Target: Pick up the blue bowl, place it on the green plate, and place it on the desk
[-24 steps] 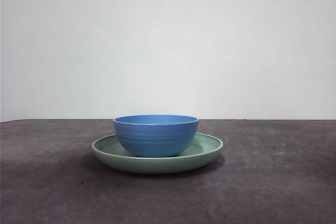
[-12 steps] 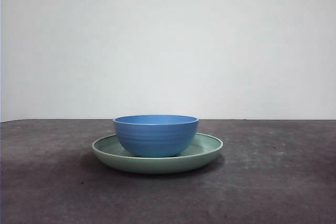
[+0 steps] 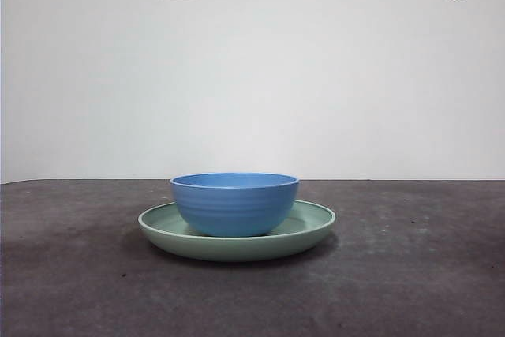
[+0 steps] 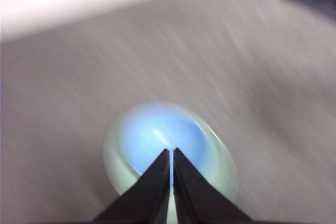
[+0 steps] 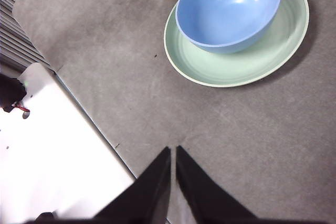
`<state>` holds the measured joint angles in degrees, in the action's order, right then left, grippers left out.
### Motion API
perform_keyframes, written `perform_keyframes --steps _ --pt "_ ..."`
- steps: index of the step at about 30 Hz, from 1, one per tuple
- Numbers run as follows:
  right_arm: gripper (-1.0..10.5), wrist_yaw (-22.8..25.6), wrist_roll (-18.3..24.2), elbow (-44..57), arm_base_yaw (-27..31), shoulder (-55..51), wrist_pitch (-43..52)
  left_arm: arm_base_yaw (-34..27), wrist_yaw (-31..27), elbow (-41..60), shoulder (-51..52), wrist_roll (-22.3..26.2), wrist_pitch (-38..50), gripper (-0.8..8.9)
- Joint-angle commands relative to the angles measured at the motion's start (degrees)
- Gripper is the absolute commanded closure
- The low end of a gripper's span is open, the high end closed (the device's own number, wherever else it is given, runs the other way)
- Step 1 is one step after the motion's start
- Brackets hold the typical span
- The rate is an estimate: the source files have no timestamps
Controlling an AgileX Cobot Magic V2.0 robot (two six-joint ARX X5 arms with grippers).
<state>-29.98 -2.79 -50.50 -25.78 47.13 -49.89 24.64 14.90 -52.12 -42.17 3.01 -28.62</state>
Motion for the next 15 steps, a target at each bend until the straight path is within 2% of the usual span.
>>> perform_keyframes --steps 1,4,7,10,15 --pt "9.4 -0.04 0.66 -0.98 -0.33 0.31 0.57 -6.49 -1.25 2.29 4.98 4.15 8.52 8.04" --pt "9.4 -0.04 0.66 -0.98 -0.33 0.31 0.59 -13.75 -3.06 6.54 11.37 6.51 14.93 8.04" --pt "9.4 -0.04 0.68 -0.98 -0.33 0.31 0.57 -19.23 -8.66 11.32 17.33 8.15 17.99 8.04" --pt "9.4 -0.04 0.66 -0.98 -0.33 0.31 0.57 -23.34 -12.11 16.17 22.58 8.57 18.05 8.04" --pt "9.4 -0.04 0.66 -0.98 -0.33 0.31 0.57 -27.52 -14.08 24.92 29.90 8.52 17.97 8.04"
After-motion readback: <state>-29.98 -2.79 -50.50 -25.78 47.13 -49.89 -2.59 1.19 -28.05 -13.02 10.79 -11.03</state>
